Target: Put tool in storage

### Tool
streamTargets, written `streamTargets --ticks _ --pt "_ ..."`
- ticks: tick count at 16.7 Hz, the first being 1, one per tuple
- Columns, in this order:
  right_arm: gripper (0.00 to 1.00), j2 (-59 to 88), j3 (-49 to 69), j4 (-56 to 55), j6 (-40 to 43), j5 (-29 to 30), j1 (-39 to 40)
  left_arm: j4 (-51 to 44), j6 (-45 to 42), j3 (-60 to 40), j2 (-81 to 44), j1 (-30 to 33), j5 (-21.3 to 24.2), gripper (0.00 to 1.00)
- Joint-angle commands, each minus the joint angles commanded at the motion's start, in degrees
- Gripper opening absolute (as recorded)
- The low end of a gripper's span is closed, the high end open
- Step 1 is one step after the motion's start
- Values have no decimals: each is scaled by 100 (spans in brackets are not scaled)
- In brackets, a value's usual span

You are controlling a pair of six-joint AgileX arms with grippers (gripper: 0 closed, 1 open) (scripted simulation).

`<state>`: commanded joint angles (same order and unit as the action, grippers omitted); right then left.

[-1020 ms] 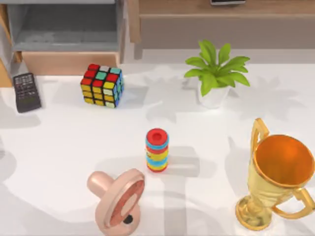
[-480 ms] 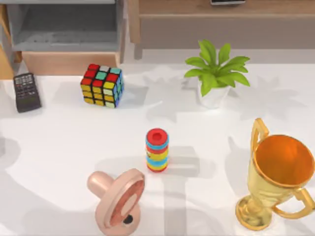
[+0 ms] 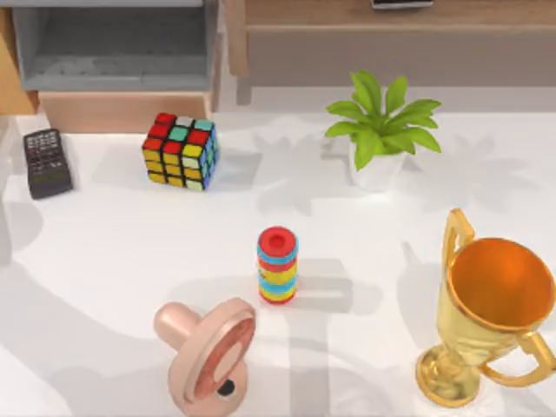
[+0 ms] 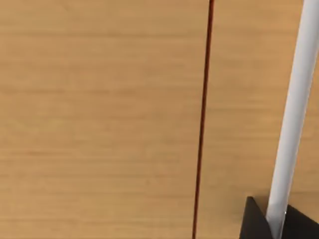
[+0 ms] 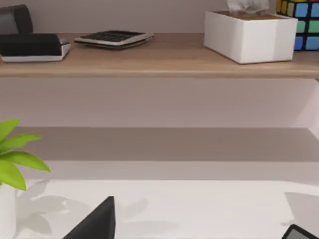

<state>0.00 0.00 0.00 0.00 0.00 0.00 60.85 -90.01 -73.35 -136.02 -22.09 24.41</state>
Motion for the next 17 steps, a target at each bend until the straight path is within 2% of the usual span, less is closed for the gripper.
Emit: streamTargets --ticks 4,17 --pt "100 0 0 0 0 0 0 -13 1 -18 -8 7 -5 0" --pt "100 0 0 0 0 0 0 -13 1 -18 -8 7 -5 98"
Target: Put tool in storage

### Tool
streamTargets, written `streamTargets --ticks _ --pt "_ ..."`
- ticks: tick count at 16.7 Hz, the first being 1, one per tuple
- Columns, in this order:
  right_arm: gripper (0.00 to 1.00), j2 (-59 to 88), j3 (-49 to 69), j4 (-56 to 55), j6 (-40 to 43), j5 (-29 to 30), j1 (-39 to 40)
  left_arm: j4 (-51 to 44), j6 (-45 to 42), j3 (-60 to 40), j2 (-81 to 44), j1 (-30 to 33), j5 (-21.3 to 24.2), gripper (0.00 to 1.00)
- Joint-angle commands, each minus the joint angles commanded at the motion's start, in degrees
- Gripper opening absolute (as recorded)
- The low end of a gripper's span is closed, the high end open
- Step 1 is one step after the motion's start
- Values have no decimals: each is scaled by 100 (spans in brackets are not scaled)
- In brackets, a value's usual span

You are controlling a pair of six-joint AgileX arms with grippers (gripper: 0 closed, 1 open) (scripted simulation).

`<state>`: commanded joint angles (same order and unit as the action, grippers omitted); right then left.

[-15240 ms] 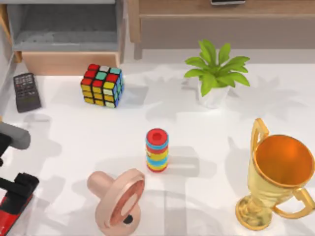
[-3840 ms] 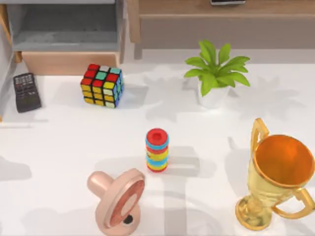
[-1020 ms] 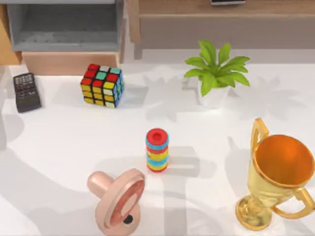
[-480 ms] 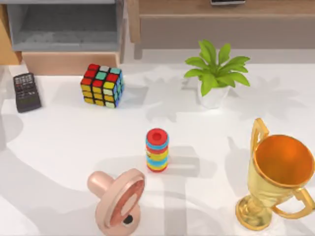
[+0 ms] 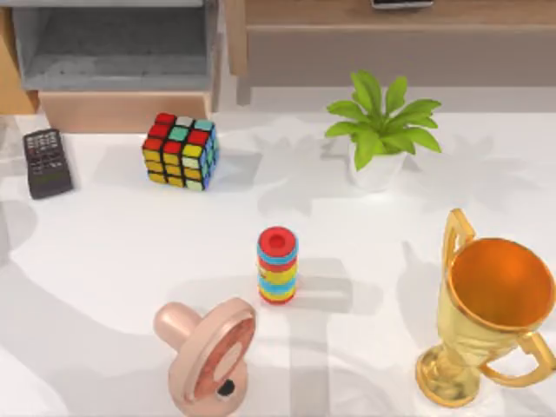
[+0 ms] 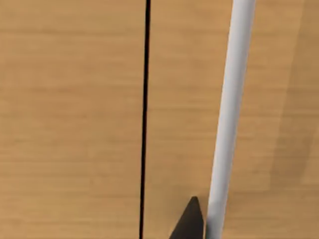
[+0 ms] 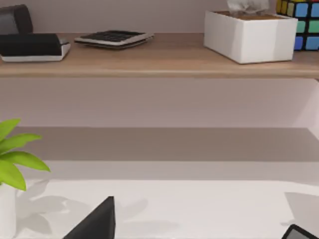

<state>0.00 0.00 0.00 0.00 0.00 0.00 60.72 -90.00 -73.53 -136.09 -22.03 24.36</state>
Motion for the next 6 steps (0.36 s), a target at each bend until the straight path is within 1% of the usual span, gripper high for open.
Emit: streamTargets --ticks 1,6 --pt "100 0 0 0 0 0 0 0 0 0 0 0 0 100" --pt "100 0 0 0 0 0 0 0 0 0 0 0 0 100"
